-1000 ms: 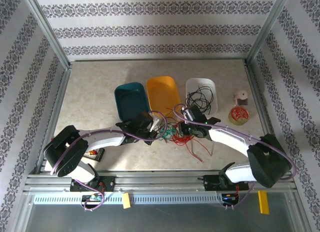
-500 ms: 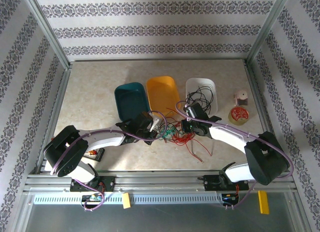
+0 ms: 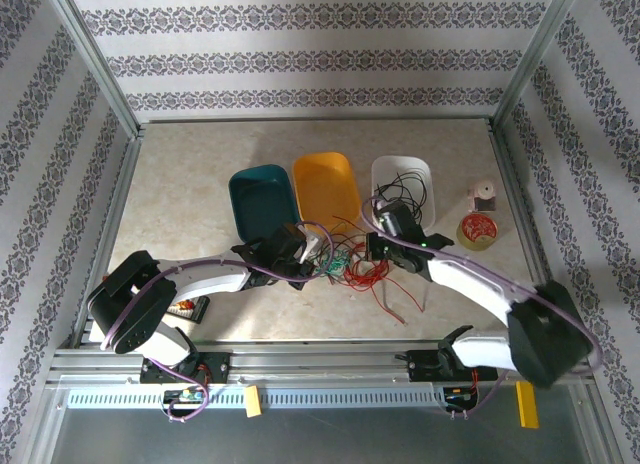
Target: Untangle the cables
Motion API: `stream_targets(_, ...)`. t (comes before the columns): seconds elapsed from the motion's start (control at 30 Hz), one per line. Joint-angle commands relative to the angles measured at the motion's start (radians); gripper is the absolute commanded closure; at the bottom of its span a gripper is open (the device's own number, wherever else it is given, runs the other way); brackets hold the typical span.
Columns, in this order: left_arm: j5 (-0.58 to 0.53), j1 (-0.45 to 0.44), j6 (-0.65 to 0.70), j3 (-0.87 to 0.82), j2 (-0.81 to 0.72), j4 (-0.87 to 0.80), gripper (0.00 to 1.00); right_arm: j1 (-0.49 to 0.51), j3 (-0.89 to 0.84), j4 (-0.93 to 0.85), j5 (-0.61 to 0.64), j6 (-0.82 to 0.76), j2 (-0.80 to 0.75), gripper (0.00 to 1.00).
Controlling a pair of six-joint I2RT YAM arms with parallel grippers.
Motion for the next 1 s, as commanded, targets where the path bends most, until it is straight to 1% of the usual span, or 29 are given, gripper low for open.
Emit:
stream_targets(0.0, -0.025, 0.01, -0.018, -0.005, -0.007, 0.009, 1.0, -0.03, 0.01, -0.032, 0.121, -0.011, -0.149, 1.0)
stream_targets(0.1, -0.025, 0.01, -0.018, -0.008, -0.001, 0.009, 1.0, -0.064, 0.018, -0.06, 0.189, -0.015, -0.257, 1.0)
stream_targets(0.2, -0.022, 0.01, -0.018, -0.01, 0.004, 0.009, 1.0, -0.108, 0.034, -0.08, 0.222, -0.019, -0.334, 1.0)
stream_targets(0.3, -0.021, 0.01, -0.016, -0.008, 0.006, 0.01, 1.0, -0.147, 0.065, -0.093, 0.249, -0.039, -0.379, 1.0)
stream_targets(0.43, -0.02, 0.01, -0.014, -0.007, 0.01, 0.009, 1.0, -0.208, 0.118, -0.064, 0.258, -0.059, -0.395, 1.0)
stream_targets(0.53, -0.022, 0.01, -0.015, -0.008, 0.01, 0.01, 1.0, -0.267, 0.171, -0.039, 0.266, -0.054, -0.347, 1.0)
stream_targets(0.7, -0.024, 0.01, -0.015, -0.009, 0.003, 0.009, 1.0, -0.334, 0.23, 0.023, 0.32, -0.015, -0.177, 1.0)
stream_targets(0.87, -0.025, 0.01, -0.018, -0.009, -0.001, 0.007, 1.0, -0.355, 0.249, 0.075, 0.41, 0.108, 0.001, 1.0)
stream_targets(0.97, -0.028, 0.01, -0.018, -0.01, -0.008, 0.003, 1.0, -0.355, 0.245, 0.102, 0.373, 0.174, 0.095, 1.0)
